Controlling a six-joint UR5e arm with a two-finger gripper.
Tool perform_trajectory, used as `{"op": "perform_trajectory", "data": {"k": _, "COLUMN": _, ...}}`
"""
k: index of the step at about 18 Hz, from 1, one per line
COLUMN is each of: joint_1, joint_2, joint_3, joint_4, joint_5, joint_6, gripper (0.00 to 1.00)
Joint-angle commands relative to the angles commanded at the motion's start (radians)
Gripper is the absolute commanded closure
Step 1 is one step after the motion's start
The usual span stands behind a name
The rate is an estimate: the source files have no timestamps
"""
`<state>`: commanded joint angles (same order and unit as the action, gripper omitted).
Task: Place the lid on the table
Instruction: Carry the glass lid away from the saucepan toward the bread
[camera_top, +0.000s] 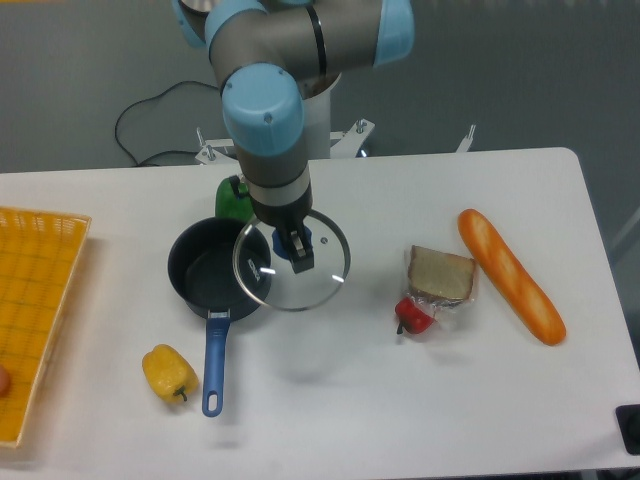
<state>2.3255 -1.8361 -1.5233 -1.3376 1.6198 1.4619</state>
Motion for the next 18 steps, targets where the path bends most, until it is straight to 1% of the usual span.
{"op": "perform_trajectory", "data": {"k": 2, "joint_1": 0.005, "joint_2": -0.018, "joint_3": 0.002, "joint_4": 0.009, "joint_5": 0.023, "joint_6": 0.0, "gripper": 0.43}}
{"op": "perform_trajectory", "data": {"k": 5, "joint_1": 0.014, "joint_2": -0.043, "joint_3": 0.0, "joint_4": 0.055, "joint_5": 0.028, "joint_6": 0.0, "gripper": 0.43}}
{"op": "perform_trajectory", "data": {"k": 9, "joint_1": 0.02, "joint_2": -0.083, "joint_3": 0.0, "joint_4": 0.09, "joint_5": 0.028, "joint_6": -0.005, "gripper": 0.43}}
{"op": "perform_trajectory", "data": {"k": 11, "joint_1": 0.022, "joint_2": -0.107, "joint_3": 0.0, "joint_4": 0.113, "joint_5": 0.028, "joint_6": -0.032, "gripper": 0.43}}
{"op": "perform_trajectory", "data": {"k": 13, "joint_1": 0.02, "joint_2": -0.132, "joint_3": -0.001, "joint_4": 0.152, "joint_5": 0.028, "joint_6": -0.075, "gripper": 0.43}}
{"op": "perform_trajectory", "data": {"k": 16, "joint_1": 0.02, "joint_2": -0.153, "joint_3": 0.0, "joint_4": 0.164, "joint_5": 0.028, "joint_6": -0.083, "gripper": 0.43}}
{"op": "perform_trajectory", "data": {"k": 18, "joint_1": 0.02, "joint_2": -0.163, "joint_3": 0.0, "joint_4": 0.169, "joint_5": 0.026, "joint_6": -0.118, "gripper": 0.43}}
